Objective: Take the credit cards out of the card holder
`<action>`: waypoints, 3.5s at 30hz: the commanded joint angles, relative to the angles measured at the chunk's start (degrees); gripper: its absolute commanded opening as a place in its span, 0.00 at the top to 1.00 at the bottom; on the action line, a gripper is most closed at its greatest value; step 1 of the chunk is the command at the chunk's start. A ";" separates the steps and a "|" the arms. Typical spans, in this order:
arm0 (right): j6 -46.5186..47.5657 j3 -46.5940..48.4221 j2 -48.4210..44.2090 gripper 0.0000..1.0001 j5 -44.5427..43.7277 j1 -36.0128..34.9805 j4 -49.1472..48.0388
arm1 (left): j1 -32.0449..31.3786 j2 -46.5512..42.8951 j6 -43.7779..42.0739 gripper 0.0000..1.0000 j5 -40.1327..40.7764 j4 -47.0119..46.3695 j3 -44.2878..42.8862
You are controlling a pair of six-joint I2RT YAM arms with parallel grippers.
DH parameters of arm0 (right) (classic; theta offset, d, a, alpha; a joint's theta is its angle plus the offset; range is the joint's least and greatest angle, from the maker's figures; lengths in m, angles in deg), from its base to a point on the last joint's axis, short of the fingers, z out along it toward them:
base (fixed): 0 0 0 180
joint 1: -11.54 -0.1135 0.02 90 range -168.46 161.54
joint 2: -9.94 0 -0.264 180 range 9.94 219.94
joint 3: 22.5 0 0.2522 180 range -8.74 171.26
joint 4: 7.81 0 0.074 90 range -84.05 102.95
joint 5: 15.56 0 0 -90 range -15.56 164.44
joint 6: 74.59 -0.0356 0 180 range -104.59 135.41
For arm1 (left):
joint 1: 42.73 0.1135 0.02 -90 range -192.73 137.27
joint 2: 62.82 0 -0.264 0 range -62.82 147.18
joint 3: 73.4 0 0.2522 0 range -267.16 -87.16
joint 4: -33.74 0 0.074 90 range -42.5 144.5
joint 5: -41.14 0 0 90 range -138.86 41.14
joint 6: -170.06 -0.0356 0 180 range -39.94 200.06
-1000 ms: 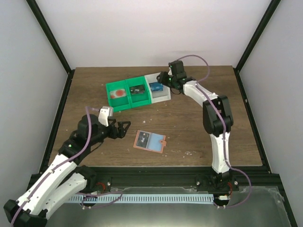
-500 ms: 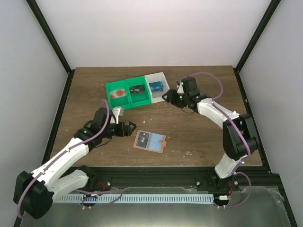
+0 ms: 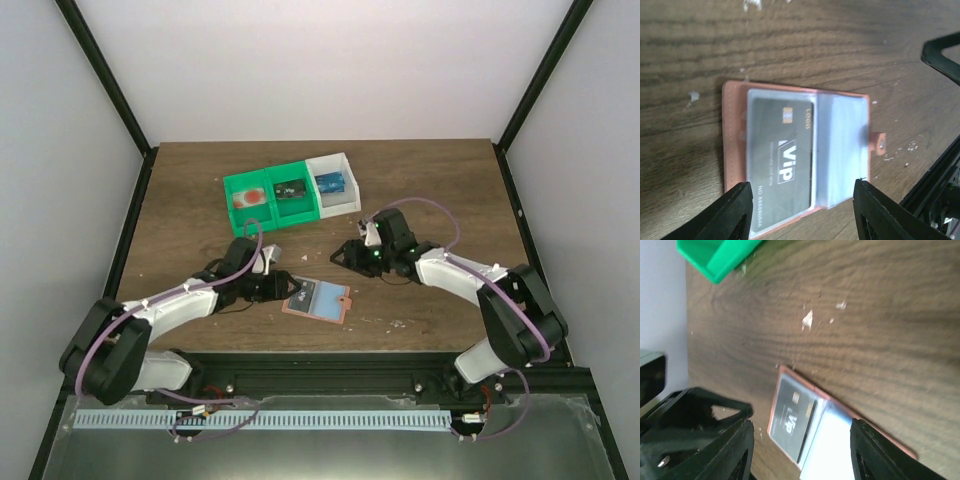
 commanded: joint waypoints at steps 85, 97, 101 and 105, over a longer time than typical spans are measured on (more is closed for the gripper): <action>-3.60 -8.57 8.10 0.83 -7.65 -17.19 -13.90 | -5.13 11.54 7.63 1.00 -0.67 -21.48 10.79; -5.51 -10.25 8.92 0.90 0.17 -16.09 -20.42 | -5.06 11.81 7.80 1.00 -0.65 -21.88 11.49; -6.51 -12.18 9.21 0.91 3.44 -15.01 -24.47 | -5.09 11.79 7.91 1.00 -0.56 -21.87 11.81; -7.05 -13.97 8.89 0.91 5.83 -13.65 -27.50 | -5.12 11.80 8.01 1.00 -0.33 -22.27 12.32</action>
